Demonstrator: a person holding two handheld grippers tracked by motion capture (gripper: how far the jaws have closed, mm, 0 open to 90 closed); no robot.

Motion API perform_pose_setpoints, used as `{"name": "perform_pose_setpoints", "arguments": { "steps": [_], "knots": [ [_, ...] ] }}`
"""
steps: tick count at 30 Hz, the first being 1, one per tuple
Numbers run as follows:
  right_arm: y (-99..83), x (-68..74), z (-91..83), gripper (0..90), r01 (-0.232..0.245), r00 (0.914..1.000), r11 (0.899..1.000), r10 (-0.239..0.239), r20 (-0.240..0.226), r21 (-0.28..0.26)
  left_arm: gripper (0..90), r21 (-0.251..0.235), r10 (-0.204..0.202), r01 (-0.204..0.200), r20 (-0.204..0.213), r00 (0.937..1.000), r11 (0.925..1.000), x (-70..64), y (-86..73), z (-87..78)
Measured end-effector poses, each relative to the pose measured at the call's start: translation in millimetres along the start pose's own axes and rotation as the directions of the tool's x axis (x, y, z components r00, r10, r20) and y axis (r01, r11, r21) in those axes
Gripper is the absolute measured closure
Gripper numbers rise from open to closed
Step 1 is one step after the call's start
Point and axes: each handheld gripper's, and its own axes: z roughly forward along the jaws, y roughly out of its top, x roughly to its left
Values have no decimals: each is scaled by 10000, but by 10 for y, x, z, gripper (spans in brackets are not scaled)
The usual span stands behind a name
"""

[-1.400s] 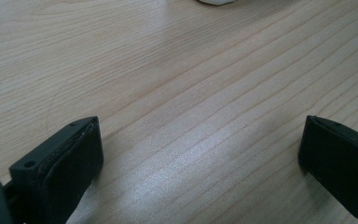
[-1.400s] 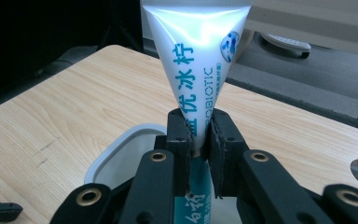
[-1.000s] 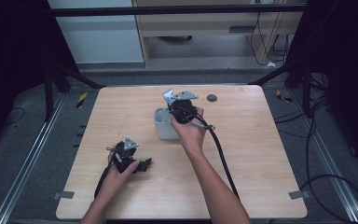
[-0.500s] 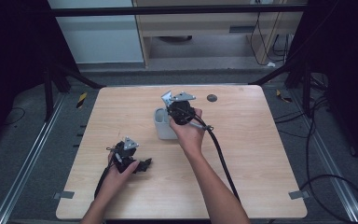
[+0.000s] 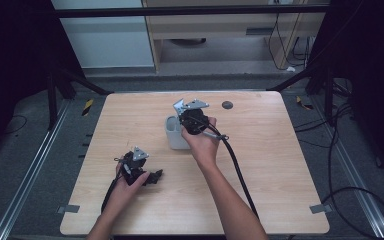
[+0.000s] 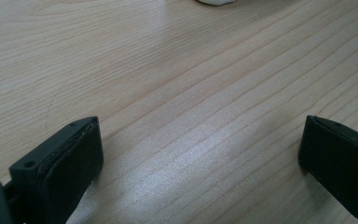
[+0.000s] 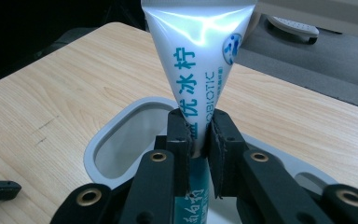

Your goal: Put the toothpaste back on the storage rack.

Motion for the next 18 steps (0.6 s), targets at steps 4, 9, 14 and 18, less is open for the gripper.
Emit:
{"name": "perform_pose_setpoints", "arguments": {
  "steps": [4,9,14,18],
  "knots": [
    [-3,6,4,798,-6,10000,10000,6,-4,64,0,1,1,-1,0,10000,10000,0,0,0],
    [-15,7,10,798,-18,10000,9999,18,10,124,0,1,1,-1,-2,10000,10000,0,0,0],
    [-16,1,5,798,-32,10000,9999,32,15,135,0,1,4,-4,0,10000,10000,0,0,0],
    [-13,-1,8,796,-41,10000,9999,41,8,148,0,1,2,-2,3,10000,10000,0,1,1]
  ]
}}
